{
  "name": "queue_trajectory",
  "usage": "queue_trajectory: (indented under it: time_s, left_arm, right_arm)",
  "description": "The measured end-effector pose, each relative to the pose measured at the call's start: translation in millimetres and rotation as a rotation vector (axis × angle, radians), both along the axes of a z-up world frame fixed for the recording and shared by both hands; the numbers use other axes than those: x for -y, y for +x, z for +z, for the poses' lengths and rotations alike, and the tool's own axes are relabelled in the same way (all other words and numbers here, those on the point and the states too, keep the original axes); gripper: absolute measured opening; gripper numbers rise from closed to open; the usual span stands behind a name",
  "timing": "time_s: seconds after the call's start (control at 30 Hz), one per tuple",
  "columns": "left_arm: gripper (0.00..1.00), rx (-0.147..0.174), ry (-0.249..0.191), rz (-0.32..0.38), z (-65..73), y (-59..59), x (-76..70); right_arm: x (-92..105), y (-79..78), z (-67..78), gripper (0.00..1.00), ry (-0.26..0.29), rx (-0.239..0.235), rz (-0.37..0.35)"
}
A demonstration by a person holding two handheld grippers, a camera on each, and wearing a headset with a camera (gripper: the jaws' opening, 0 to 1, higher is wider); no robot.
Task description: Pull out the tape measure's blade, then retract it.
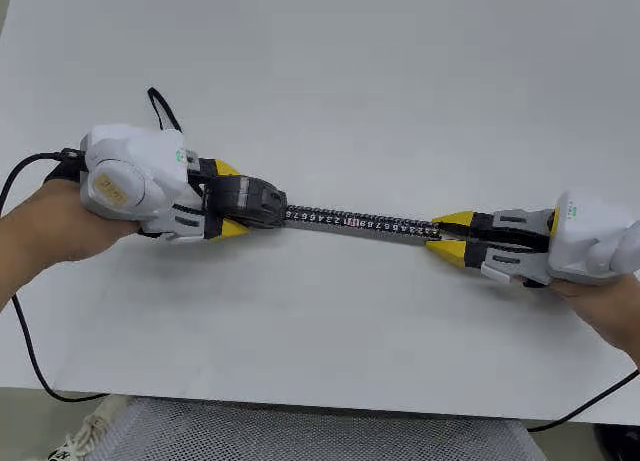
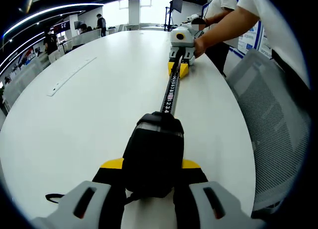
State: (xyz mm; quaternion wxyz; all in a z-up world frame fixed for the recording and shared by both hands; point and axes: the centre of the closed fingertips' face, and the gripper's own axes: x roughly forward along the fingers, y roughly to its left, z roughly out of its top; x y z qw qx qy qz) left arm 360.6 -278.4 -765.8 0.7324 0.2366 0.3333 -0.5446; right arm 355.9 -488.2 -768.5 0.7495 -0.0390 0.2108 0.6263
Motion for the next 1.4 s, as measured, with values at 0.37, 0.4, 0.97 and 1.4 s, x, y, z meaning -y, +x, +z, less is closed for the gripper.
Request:
queue_trajectory:
  time_s: [0.37, 0.4, 0.97, 1.4]
  left_arm:
    - [0.33, 0.001, 0.001, 0.0, 0.3, -0.4, 0.0]
    - [0.33, 0.001, 0.001, 0.0, 0.3, -0.4, -0.1]
    - [0.33, 0.001, 0.0, -0.002, -0.3, -1.1, -0.1]
    - [0.33, 0.003, 0.001, 0.0, -0.5, -0.6, 0.6]
  right_arm:
    - [9.6, -0.4, 1.1, 0.08, 0.01, -0.018, -0.014]
    - [9.9, -0.8, 1.6, 0.08, 0.012, -0.021, -0.016]
    - [28.4, -2.9, 1.4, 0.08, 0.004, -0.038, -0.039]
    - [44.9, -2.4, 0.7, 0.08, -0.001, -0.043, -0.062]
